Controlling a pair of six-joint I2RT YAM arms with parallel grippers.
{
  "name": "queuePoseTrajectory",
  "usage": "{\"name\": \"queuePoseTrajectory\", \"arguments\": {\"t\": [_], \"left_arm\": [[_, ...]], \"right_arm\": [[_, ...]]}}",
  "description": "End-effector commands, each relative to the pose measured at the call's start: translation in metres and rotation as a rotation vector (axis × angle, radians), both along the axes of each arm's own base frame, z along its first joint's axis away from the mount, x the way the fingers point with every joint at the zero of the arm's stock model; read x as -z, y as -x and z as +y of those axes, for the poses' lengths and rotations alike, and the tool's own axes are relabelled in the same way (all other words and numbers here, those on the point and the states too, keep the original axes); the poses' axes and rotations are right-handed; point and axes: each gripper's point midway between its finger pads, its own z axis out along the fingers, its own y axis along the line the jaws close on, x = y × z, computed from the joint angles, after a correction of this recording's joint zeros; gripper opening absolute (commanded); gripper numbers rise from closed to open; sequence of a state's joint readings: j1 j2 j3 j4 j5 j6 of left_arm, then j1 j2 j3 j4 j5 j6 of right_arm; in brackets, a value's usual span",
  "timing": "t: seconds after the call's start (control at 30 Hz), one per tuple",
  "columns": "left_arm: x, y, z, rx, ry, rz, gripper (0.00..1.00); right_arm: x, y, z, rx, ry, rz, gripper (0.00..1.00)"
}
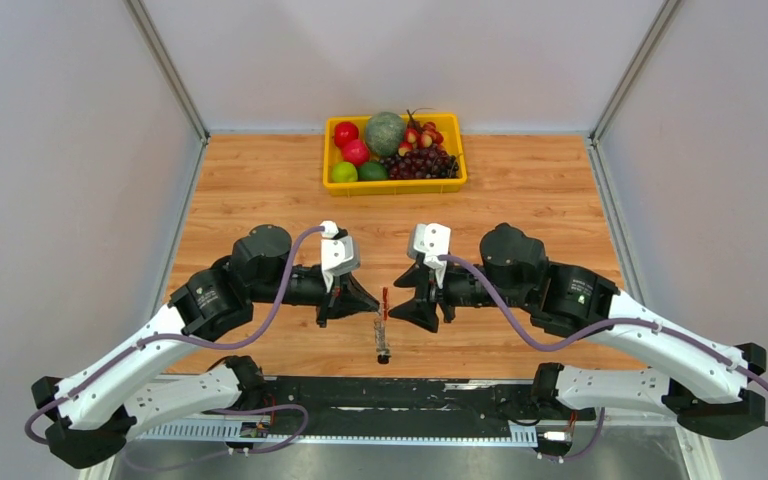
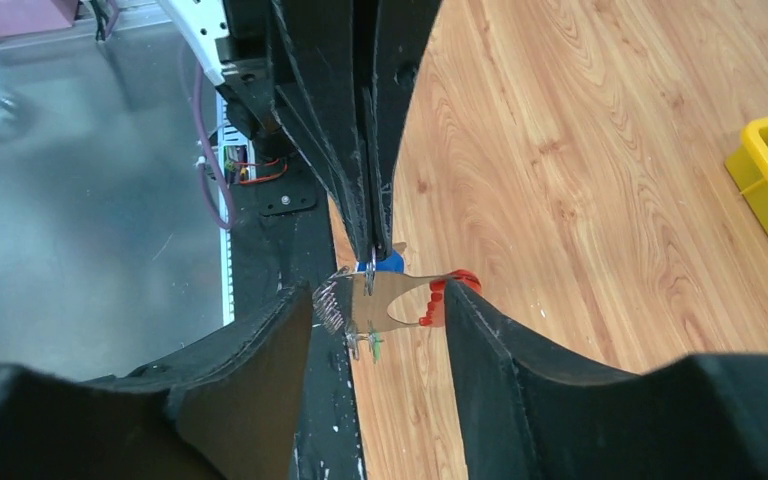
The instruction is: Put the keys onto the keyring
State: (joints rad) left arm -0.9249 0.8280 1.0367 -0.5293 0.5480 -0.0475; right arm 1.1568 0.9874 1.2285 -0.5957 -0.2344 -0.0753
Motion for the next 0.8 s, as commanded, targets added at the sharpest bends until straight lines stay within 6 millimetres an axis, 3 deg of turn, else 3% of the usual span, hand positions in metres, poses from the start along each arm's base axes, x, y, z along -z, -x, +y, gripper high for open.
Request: {"name": "queuePoseTrajectory", "arguments": {"t": [0.0,0.47,0.77], "left_arm": [[-0.016,0.005,0.004,0.025,0.026,-0.042,0.0],[-0.024,0.013,0.004,0.064,0.07,-0.054,0.0],[-0.027,0.012,0.007,0.051,0.075,-0.077,0.0]], "right_arm": [[-0.021,0.006,0.002,-0.046,-0.039,-0.025,0.56],[-0.014,0.003,0.025,-0.093,-0.011,-0.012,0.52],[-0.016,0.004,0.03,-0.11,-0.015,-0.006,0.35]]}}
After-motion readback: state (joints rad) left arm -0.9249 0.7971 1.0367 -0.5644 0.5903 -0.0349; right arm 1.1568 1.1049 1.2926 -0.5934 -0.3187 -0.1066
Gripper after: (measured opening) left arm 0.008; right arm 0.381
